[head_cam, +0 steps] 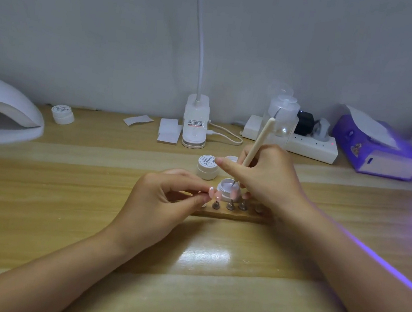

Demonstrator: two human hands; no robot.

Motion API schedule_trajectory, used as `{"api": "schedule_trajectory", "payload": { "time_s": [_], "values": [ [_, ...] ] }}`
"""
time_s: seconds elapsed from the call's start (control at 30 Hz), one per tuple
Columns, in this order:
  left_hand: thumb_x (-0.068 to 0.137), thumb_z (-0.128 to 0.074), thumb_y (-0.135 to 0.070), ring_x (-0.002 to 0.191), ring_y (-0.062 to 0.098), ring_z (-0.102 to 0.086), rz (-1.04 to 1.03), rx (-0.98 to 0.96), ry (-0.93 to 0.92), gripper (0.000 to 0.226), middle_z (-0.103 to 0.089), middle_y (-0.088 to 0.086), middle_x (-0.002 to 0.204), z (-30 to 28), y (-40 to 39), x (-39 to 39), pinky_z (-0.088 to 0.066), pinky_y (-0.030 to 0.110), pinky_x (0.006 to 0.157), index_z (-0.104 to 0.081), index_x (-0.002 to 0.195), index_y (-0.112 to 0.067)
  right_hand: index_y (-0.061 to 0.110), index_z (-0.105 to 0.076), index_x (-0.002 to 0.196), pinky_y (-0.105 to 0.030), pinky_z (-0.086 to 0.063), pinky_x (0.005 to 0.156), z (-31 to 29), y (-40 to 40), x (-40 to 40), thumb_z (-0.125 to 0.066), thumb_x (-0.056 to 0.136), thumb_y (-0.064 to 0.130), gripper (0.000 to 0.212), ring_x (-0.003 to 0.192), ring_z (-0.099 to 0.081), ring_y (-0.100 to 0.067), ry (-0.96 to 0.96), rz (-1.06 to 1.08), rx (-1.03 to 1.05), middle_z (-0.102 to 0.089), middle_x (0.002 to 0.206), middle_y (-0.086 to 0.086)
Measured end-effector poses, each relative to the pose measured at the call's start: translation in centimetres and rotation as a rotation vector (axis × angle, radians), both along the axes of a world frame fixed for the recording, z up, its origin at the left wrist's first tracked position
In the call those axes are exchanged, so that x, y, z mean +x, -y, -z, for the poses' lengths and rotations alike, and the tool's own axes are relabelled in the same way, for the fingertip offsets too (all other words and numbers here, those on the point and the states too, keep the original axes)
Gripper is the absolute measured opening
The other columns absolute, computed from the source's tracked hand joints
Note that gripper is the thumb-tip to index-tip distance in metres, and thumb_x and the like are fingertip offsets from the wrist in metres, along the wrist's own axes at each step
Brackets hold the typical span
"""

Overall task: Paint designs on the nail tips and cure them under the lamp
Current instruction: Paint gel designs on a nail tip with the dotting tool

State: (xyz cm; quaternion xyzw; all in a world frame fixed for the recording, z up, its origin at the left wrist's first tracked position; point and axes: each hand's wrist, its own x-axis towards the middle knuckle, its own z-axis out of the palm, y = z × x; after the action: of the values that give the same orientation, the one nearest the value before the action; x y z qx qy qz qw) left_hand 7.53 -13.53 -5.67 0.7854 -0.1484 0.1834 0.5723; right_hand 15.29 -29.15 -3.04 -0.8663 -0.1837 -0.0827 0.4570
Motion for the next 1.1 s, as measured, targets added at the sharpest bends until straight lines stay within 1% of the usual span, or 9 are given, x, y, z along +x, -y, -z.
{"api": "schedule_trajectory", "payload": {
  "time_s": [0.1,0.27,0.4,0.57,0.67,0.87,0.97,1.03,1.1],
  "values": [
    [0.074,-0.069,0.0,0.073,0.012,-0.065,-0.018,0.02,-0.013,0.018,-0.069,0.002,0.077,0.11,-0.07,0.12,-0.054,0.023,0.066,-0.074,0.078,-0.017,0.019,-0.048,0.054,-0.044,-0.055,0.064,-0.06,0.06,0.07,-0.071,0.077,0.042,0.04,0.058,-0.064,-0.023,0.026,0.01,-0.016,-0.057,0.049,-0.001],
    [0.073,-0.069,-0.003,0.072,0.008,-0.064,-0.021,0.016,-0.007,0.015,-0.069,0.002,0.077,-0.03,0.02,0.06,-0.051,0.017,0.065,-0.074,0.078,-0.017,0.019,-0.048,0.054,-0.039,-0.053,0.065,0.06,-0.08,0.01,-0.069,0.078,0.043,0.04,0.06,-0.062,-0.019,0.043,0.012,-0.067,-0.062,0.055,-0.003],
    [0.071,-0.067,-0.014,0.073,0.011,-0.065,-0.016,0.014,-0.013,0.01,-0.069,0.004,0.077,-0.12,0.08,-0.05,-0.053,0.021,0.066,-0.074,0.079,-0.014,0.02,-0.047,0.053,-0.035,-0.051,0.061,0.1,-0.08,0.0,-0.07,0.078,0.043,0.041,0.057,-0.063,-0.018,0.053,0.011,-0.081,-0.062,0.053,-0.002],
    [0.073,-0.069,-0.003,0.073,0.012,-0.065,-0.01,0.023,-0.014,0.012,-0.069,0.006,0.078,-0.11,0.06,-0.04,-0.053,0.024,0.067,-0.074,0.08,-0.012,0.019,-0.048,0.053,-0.03,-0.046,0.055,0.2,-0.06,0.09,-0.069,0.078,0.044,0.041,0.05,-0.054,-0.011,0.036,0.014,-0.105,-0.063,0.056,-0.001],
    [0.074,-0.069,0.0,0.072,0.01,-0.064,-0.013,0.041,-0.011,0.016,-0.069,0.004,0.077,-0.1,0.01,-0.03,-0.052,0.02,0.066,-0.074,0.08,-0.014,0.018,-0.047,0.054,-0.024,-0.038,0.049,0.16,-0.01,-0.02,-0.069,0.078,0.043,0.041,0.04,-0.052,-0.005,0.007,-0.005,-0.097,-0.063,0.05,-0.003],
    [0.073,-0.069,-0.009,0.073,0.009,-0.064,-0.016,0.036,-0.009,0.012,-0.07,0.001,0.077,-0.13,0.02,-0.04,-0.051,0.019,0.066,-0.074,0.079,-0.017,0.014,-0.048,0.052,-0.041,-0.051,0.06,-0.15,0.05,-0.08,-0.071,0.076,0.041,0.043,0.051,-0.061,-0.019,0.029,0.007,0.046,-0.053,0.045,0.0],
    [0.072,-0.07,-0.006,0.073,0.008,-0.065,-0.018,0.032,-0.008,0.014,-0.07,0.002,0.077,-0.11,0.0,-0.03,-0.052,0.02,0.067,-0.074,0.078,-0.018,0.013,-0.051,0.05,-0.034,-0.047,0.054,-0.28,0.02,0.06,-0.071,0.075,0.041,0.043,0.049,-0.052,-0.012,0.069,0.042,0.108,-0.05,0.043,0.003],
    [0.072,-0.07,-0.003,0.073,0.009,-0.065,-0.02,0.029,-0.013,0.016,-0.07,0.002,0.077,-0.08,-0.02,-0.03,-0.053,0.021,0.067,-0.074,0.078,-0.017,0.018,-0.048,0.045,-0.022,-0.037,0.04,-0.29,-0.01,0.04,-0.072,0.075,0.042,0.045,0.041,-0.045,-0.004,0.072,0.061,0.158,-0.047,0.038,0.007],
    [0.072,-0.07,-0.001,0.073,0.009,-0.065,-0.023,0.022,-0.018,0.017,-0.07,0.003,0.077,-0.06,-0.05,-0.05,-0.054,0.023,0.068,-0.074,0.077,-0.017,0.019,-0.046,0.044,-0.01,-0.028,0.035,-0.34,-0.06,-0.04,-0.072,0.075,0.042,0.046,0.037,-0.042,-0.002,0.07,0.069,0.213,-0.046,0.035,0.01]
  ]
}}
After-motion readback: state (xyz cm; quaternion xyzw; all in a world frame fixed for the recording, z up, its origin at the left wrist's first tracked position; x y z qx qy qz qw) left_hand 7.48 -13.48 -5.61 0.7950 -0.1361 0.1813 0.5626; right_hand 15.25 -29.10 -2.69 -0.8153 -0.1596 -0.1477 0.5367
